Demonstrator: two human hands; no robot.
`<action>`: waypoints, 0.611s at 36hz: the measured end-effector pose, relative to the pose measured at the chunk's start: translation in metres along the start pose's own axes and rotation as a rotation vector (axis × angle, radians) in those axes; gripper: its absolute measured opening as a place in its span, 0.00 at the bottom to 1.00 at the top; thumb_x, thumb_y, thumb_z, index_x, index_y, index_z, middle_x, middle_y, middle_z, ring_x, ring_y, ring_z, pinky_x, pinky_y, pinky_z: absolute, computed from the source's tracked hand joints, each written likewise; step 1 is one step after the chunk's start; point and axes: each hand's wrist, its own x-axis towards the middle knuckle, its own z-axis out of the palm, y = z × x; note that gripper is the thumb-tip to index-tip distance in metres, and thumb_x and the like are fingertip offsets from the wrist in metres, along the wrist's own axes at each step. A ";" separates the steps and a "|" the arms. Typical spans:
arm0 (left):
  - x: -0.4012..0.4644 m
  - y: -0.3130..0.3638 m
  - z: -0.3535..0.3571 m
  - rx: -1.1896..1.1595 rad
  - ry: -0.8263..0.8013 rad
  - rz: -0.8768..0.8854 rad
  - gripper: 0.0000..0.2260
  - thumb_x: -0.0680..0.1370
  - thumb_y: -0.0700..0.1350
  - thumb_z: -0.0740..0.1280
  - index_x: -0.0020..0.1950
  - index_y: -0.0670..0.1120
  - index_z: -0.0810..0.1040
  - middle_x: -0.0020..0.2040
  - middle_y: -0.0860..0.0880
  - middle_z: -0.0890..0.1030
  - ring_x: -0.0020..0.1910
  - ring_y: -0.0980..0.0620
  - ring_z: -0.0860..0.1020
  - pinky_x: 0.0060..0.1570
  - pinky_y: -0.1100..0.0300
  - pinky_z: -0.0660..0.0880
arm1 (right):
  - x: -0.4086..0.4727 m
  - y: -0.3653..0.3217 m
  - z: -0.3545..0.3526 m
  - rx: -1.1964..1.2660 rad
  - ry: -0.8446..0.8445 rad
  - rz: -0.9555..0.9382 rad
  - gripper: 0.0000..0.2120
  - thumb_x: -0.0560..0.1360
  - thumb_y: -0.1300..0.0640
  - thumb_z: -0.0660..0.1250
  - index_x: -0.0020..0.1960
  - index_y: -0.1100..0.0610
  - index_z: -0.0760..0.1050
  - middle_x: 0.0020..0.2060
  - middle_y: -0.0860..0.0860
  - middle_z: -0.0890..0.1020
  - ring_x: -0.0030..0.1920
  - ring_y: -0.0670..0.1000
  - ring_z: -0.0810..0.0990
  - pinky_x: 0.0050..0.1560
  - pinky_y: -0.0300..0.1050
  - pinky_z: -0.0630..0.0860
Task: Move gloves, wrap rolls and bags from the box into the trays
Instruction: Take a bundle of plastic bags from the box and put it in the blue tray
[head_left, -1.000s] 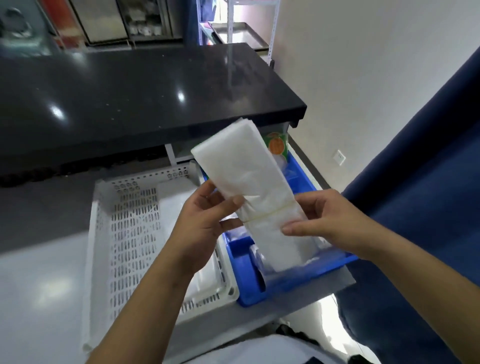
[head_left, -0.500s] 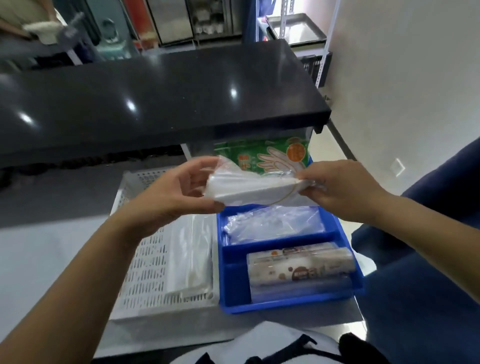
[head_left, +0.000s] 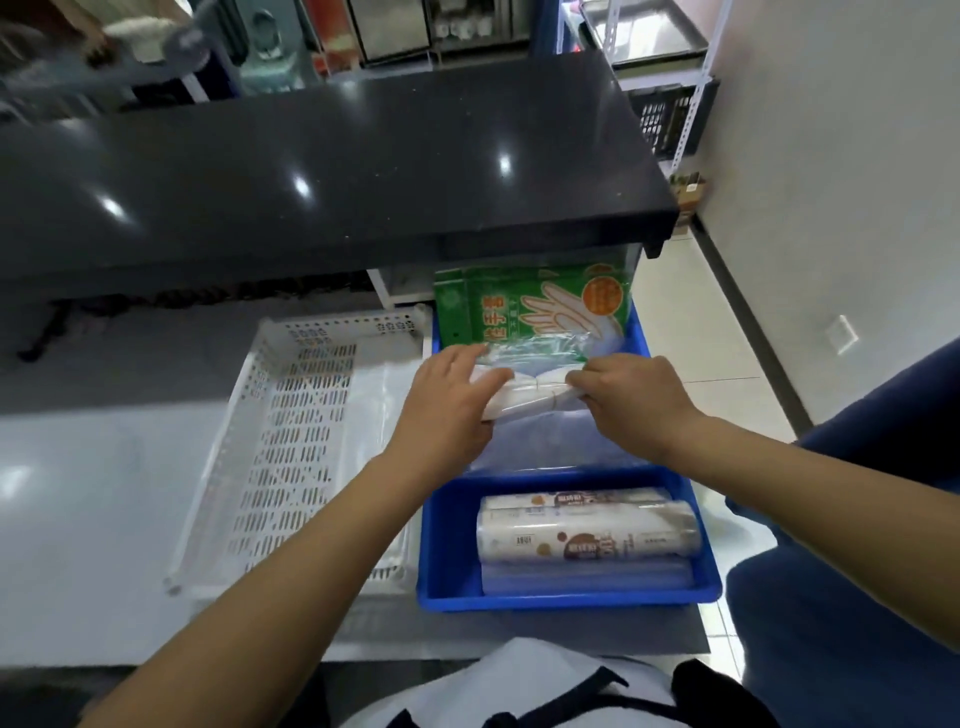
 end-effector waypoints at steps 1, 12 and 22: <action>0.002 -0.001 0.005 0.005 0.007 0.030 0.24 0.66 0.37 0.74 0.62 0.47 0.80 0.60 0.41 0.80 0.59 0.38 0.77 0.58 0.46 0.72 | 0.001 0.000 0.002 0.003 0.004 -0.007 0.09 0.61 0.64 0.77 0.38 0.54 0.80 0.32 0.50 0.81 0.31 0.57 0.79 0.26 0.40 0.63; 0.007 0.003 0.038 -0.039 -0.319 -0.054 0.23 0.78 0.38 0.59 0.69 0.57 0.72 0.61 0.49 0.80 0.56 0.45 0.78 0.47 0.54 0.76 | -0.002 -0.004 0.026 0.058 -0.366 0.126 0.07 0.76 0.60 0.60 0.46 0.51 0.76 0.45 0.50 0.82 0.49 0.56 0.81 0.42 0.47 0.73; 0.029 -0.009 0.022 -0.127 -0.110 -0.184 0.20 0.78 0.37 0.61 0.68 0.52 0.74 0.63 0.47 0.80 0.58 0.44 0.78 0.51 0.53 0.75 | 0.012 0.012 0.013 0.092 -0.177 0.294 0.14 0.78 0.59 0.58 0.61 0.52 0.75 0.57 0.53 0.80 0.48 0.57 0.79 0.40 0.45 0.69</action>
